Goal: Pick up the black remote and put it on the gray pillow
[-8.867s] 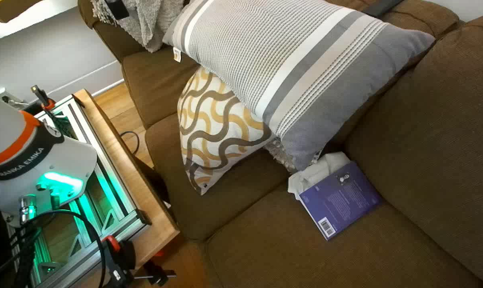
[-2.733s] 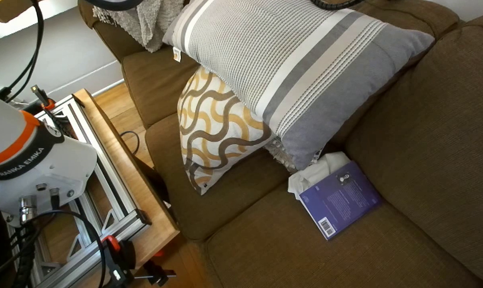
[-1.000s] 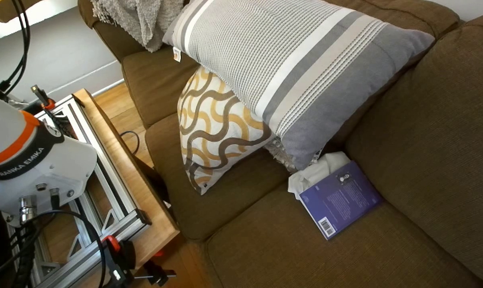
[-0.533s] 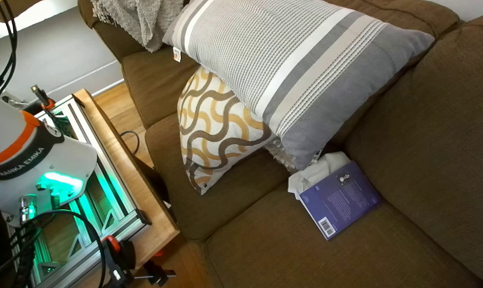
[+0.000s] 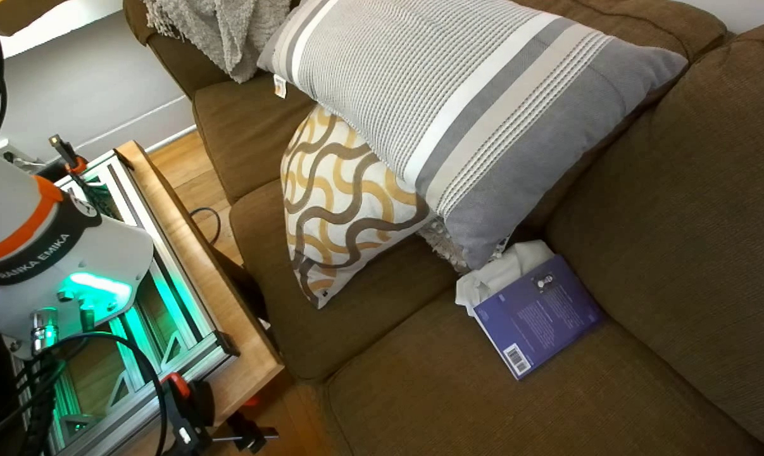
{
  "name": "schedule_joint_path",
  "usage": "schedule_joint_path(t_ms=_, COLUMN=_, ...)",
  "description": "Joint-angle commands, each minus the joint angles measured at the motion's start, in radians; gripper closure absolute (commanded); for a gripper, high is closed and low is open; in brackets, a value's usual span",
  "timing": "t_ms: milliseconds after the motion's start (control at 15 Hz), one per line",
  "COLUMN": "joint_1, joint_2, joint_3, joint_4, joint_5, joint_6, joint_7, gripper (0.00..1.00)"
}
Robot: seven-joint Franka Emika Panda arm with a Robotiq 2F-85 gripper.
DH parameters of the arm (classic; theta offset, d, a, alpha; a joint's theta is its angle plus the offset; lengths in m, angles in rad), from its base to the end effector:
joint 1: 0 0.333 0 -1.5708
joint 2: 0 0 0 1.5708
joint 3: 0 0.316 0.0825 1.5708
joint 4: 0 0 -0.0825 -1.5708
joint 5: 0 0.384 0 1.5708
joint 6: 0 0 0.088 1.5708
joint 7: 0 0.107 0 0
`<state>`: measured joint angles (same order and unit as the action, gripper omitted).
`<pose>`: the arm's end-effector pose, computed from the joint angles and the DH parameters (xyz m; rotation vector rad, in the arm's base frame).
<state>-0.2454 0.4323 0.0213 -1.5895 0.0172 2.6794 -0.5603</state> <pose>0.7051 -0.1639 0.4614 2.7396 0.4399 0.8861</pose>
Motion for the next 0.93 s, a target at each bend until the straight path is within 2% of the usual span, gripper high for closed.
schedule_joint_path(t_ms=0, joint_1=-0.08, joint_2=-0.162, joint_3=0.055, joint_4=-0.247, joint_5=0.083, joint_6=0.101, joint_7=-0.12, gripper=0.77)
schedule_joint_path(t_ms=200, joint_1=-0.129, joint_2=-0.259, joint_3=0.084, joint_4=-0.405, joint_5=0.19, joint_6=0.165, joint_7=-0.214, gripper=0.77)
schedule_joint_path(t_ms=333, joint_1=-0.146, joint_2=-0.334, joint_3=0.081, joint_4=-0.516, joint_5=0.245, joint_6=0.187, joint_7=-0.257, gripper=0.77)
schedule_joint_path(t_ms=400, joint_1=-0.109, joint_2=-0.226, joint_3=0.059, joint_4=-0.371, joint_5=0.189, joint_6=0.154, joint_7=-0.203, gripper=0.52)
schedule_joint_path(t_ms=600, joint_1=-0.128, joint_2=-0.301, joint_3=0.061, joint_4=-0.474, joint_5=0.214, joint_6=0.165, joint_7=-0.227, gripper=0.52)
schedule_joint_path(t_ms=867, joint_1=-0.129, joint_2=-0.315, joint_3=0.066, joint_4=-0.489, joint_5=0.216, joint_6=0.165, joint_7=-0.227, gripper=0.52)
